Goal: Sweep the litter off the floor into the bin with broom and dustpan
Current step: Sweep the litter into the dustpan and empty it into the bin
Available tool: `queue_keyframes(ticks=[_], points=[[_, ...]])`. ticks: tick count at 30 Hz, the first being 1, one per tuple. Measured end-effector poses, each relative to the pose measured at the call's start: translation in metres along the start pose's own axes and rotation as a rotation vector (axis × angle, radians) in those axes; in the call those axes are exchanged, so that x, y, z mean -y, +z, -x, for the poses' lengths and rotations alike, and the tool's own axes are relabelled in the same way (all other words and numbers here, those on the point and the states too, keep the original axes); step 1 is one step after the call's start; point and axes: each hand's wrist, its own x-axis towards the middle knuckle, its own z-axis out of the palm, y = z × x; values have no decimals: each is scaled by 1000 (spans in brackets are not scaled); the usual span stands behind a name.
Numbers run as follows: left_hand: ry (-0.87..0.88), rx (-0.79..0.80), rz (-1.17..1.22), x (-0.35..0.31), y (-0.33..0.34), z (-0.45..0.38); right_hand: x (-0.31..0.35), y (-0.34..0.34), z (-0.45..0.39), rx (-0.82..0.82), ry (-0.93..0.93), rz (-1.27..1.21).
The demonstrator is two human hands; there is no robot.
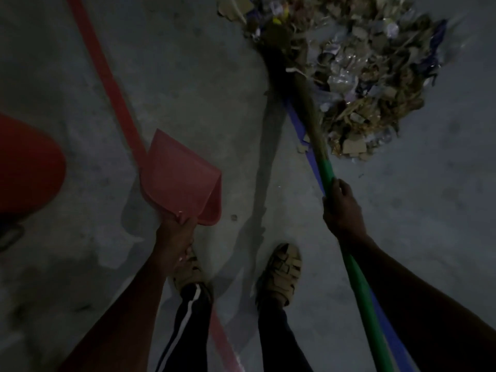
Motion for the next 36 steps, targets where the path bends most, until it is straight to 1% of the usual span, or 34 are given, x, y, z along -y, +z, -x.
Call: queue_keyframes(ticks=[2, 4, 7, 9, 11, 13, 15, 17, 19, 22, 24, 26, 29, 31, 33, 34, 36], points=[[-2, -3, 5, 6, 16, 9, -23, -6, 13, -13, -81, -5], [12, 4, 18, 10, 31, 19, -43, -4, 27, 8, -156, -17], [-13, 14, 22, 17, 58, 37, -66, 9, 47, 93, -227, -69], [-70, 14, 44, 26, 73, 46, -75, 19, 58, 162, -256, -64], [-134, 11, 52, 39, 86, 54, -86, 27, 66, 240, -252, -16], [-163, -3, 48, 51, 93, 62, -96, 32, 70, 296, -165, 5], [-173, -15, 87, 61, 99, 70, -104, 34, 73, 253, -74, -3], [-167, 1, 138, 67, 102, 77, -110, 33, 73, 167, -41, 16], [-121, 0, 96, 71, 104, 81, -111, 30, 73, 79, -25, 26], [-116, -48, 81, 80, 102, 87, -116, 32, 77, -8, -36, -50], [-136, -81, 83, 88, 99, 92, -122, 35, 82, -14, -115, -86], [-179, -104, 106, 104, 93, 97, -126, 43, 92, 46, -227, -86], [-226, -124, 143, 127, 85, 111, -127, 57, 110, 223, -368, -38], [-238, -158, 142, 142, 82, 121, -125, 67, 123, 334, -443, 55], [-240, -187, 126, 153, 81, 131, -126, 76, 133, 431, -454, 138], [-246, -196, 129, 162, 79, 136, -126, 78, 139, 451, -444, 166], [-256, -195, 138, 173, 77, 147, -128, 77, 147, 417, -345, 159]])
